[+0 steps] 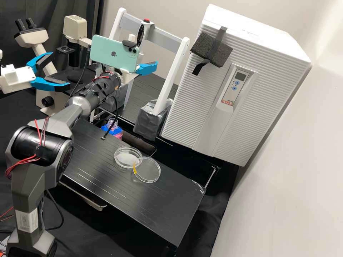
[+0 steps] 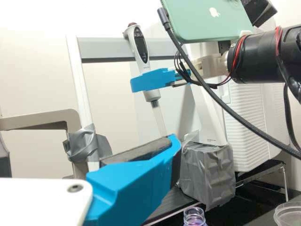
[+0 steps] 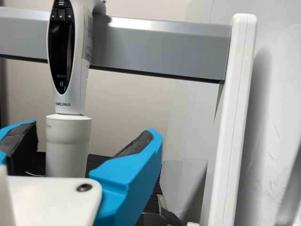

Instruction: Use the pipette

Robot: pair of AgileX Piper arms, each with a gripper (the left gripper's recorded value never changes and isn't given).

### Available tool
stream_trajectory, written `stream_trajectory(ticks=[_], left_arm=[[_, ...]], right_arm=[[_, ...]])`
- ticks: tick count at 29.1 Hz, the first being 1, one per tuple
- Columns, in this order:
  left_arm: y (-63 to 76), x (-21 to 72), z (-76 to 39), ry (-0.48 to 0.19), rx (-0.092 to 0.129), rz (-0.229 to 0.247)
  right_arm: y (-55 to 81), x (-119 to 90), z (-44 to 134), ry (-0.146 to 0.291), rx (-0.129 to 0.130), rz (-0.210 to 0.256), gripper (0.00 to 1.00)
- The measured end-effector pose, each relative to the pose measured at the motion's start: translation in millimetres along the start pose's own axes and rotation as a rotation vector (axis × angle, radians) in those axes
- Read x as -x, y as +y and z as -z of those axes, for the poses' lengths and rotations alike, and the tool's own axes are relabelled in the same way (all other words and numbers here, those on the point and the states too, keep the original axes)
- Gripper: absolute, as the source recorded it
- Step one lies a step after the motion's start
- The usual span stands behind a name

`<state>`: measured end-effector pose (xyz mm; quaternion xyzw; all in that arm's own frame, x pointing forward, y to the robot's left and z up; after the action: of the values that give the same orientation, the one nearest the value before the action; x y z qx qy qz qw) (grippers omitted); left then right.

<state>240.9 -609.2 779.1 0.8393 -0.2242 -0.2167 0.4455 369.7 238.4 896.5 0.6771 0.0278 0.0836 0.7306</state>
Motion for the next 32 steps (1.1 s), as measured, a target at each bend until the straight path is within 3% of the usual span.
stream_trajectory(ticks=[15, 32], left_arm=[[0.0, 0.0, 0.0, 0.000, 0.000, 0.000], [2.5, -1.9, 0.0, 0.001, 0.001, -0.010]], right_arm=[[0.3, 1.6, 6.1, 0.015, 0.025, 0.000, 0.00], [1.8, 1.1, 8.0, 0.016, 0.010, 0.005, 0.00]])
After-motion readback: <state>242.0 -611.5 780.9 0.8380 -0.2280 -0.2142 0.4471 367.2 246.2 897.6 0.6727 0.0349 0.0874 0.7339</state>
